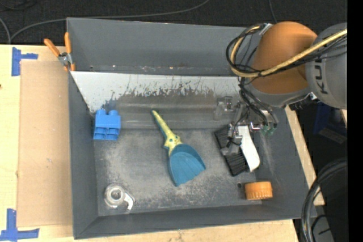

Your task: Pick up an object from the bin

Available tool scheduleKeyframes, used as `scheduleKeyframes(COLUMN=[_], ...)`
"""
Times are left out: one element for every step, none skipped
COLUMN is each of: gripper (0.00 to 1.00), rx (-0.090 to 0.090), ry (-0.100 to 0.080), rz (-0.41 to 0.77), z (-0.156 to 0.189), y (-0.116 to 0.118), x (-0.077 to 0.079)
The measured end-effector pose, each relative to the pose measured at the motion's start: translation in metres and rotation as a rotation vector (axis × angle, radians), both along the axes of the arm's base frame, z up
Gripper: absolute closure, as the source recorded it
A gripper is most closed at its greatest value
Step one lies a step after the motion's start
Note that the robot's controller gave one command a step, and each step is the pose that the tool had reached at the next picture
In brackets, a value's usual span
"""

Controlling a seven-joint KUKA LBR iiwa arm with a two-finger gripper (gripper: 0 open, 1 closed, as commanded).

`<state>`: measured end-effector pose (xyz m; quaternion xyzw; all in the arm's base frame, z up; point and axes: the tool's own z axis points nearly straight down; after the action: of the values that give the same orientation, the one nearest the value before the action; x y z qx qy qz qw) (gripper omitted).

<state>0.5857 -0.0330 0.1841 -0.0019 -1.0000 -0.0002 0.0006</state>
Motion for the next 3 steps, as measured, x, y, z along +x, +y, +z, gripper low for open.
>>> scheduleKeyframes(gripper=[0.00, 0.00, 0.00], rx=[0.003, -0.001, 0.002], ry=[0.010, -0.012, 0.014], rz=[0.040, 0.197, 0.063], z=[-0.119, -0.069, -0.085], y=[0.085, 0.071, 0.061], x=[-0.001, 0.017, -0.033])
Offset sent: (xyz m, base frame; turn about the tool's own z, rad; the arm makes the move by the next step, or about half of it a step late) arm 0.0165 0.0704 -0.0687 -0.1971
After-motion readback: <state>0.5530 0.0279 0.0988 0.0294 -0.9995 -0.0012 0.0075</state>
